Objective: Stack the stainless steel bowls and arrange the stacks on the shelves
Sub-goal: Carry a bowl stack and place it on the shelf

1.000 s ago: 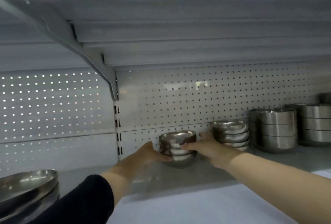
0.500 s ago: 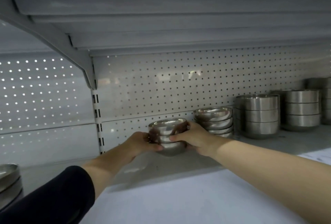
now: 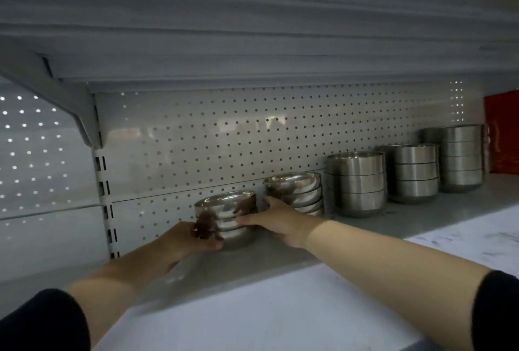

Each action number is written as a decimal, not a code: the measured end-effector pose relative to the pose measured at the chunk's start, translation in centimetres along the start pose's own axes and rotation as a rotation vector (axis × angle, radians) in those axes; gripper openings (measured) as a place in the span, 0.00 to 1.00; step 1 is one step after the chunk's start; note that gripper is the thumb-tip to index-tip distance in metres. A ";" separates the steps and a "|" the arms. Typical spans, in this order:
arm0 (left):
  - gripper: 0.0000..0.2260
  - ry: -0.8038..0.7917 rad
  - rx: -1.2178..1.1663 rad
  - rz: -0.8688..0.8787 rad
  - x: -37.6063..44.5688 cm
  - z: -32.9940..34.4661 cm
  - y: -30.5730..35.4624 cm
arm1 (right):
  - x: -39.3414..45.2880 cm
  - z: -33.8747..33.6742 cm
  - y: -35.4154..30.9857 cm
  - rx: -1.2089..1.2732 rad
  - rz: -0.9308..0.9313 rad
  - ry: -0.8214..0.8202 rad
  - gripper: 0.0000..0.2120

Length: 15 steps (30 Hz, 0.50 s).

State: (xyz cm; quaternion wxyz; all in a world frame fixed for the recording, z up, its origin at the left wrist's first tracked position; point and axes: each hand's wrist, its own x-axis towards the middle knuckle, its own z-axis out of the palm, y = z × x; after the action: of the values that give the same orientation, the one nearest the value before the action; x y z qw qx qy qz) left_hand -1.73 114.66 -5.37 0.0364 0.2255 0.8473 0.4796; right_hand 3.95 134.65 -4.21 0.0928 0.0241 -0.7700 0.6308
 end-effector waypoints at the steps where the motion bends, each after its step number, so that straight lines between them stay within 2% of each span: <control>1: 0.09 0.007 -0.010 -0.006 0.0 0.1 0.0 | 0.1 0.0 0.1 -0.010 0.004 -0.001 0.37; 5: 0.15 0.037 -0.011 -0.044 0.0 0.2 0.2 | 0.2 -0.1 0.1 -0.007 0.016 -0.017 0.19; 7: 0.16 0.045 -0.004 -0.058 -0.1 0.2 0.4 | 0.2 -0.2 0.2 -0.014 0.007 -0.011 0.18; 8: 0.17 0.048 0.001 -0.060 -0.1 0.2 0.4 | 0.2 -0.2 0.3 -0.027 0.008 0.002 0.21; 11: 0.17 0.051 0.001 -0.053 -0.1 0.2 0.5 | 0.3 -0.4 0.6 -0.039 0.020 0.046 0.40; 12: 0.17 0.049 -0.001 -0.050 -0.1 0.2 0.5 | 0.2 -0.5 0.5 -0.034 0.021 0.050 0.44; 15: 0.18 0.029 -0.001 -0.052 0.0 0.1 0.4 | 0.0 -0.8 0.4 -0.023 0.039 0.048 0.47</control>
State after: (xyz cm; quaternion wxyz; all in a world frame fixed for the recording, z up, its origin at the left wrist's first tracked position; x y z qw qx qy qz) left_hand -1.50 114.95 -5.10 0.0369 0.1963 0.8532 0.4819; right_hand 4.03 135.55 -4.42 0.0992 -0.0069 -0.7752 0.6238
